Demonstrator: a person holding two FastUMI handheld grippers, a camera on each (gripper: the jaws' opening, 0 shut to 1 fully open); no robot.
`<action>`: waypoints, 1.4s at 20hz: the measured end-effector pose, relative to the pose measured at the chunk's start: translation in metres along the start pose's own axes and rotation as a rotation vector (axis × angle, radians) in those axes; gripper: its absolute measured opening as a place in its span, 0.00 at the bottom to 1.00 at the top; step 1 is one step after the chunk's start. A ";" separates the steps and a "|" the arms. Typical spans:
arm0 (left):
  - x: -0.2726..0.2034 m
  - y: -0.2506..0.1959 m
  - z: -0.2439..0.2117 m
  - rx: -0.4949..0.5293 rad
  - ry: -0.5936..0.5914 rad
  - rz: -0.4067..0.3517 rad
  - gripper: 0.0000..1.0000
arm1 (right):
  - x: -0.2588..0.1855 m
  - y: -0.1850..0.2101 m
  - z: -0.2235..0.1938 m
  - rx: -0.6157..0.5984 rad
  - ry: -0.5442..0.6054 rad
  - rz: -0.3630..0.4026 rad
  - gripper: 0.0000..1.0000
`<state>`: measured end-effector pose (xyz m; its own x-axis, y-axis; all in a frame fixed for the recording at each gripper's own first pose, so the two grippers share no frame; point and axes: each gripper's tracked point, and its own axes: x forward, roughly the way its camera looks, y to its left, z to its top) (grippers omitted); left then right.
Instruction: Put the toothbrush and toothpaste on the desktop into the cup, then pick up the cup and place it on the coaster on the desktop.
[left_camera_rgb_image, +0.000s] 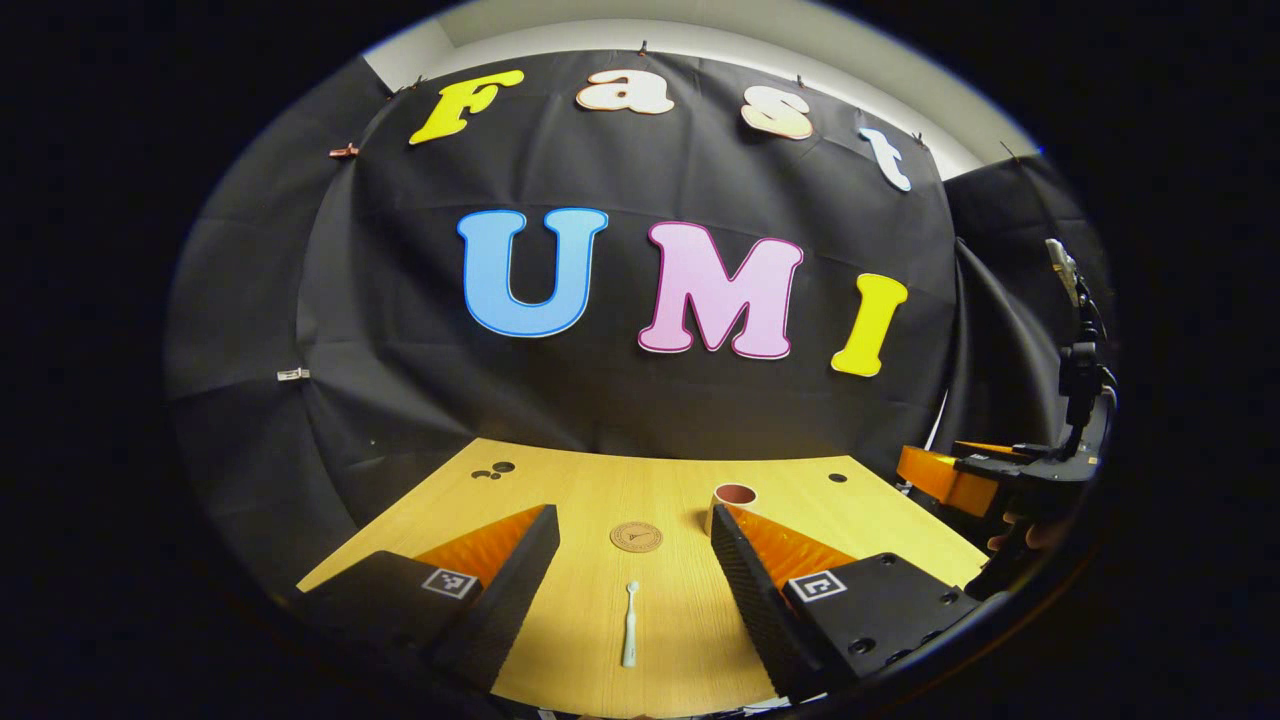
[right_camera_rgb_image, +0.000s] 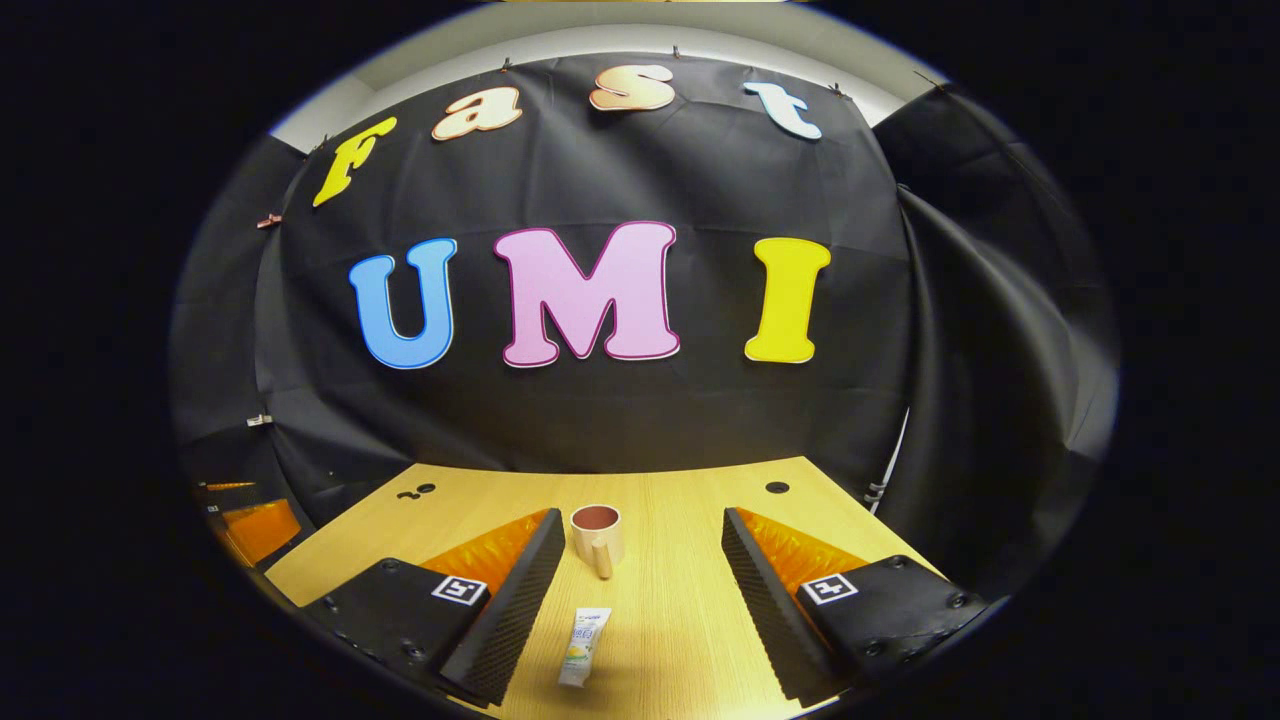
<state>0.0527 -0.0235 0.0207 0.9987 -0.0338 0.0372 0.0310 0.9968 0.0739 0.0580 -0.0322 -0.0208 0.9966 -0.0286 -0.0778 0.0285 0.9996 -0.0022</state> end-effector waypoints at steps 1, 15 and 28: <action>0.002 0.000 -0.002 0.003 0.001 0.000 0.97 | 0.002 -0.002 -0.004 -0.006 0.016 -0.003 0.98; 0.022 0.026 -0.019 -0.031 0.055 0.101 0.97 | 0.066 0.038 -0.082 -0.071 0.312 0.140 0.98; 0.020 0.070 -0.076 -0.094 0.190 0.326 0.97 | 0.108 0.042 -0.228 -0.137 0.783 0.163 0.98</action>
<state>0.0782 0.0514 -0.0488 0.9460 0.2912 -0.1422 -0.2946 0.9556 -0.0032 0.1488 0.0068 -0.2567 0.6422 0.0755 -0.7628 -0.1730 0.9837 -0.0483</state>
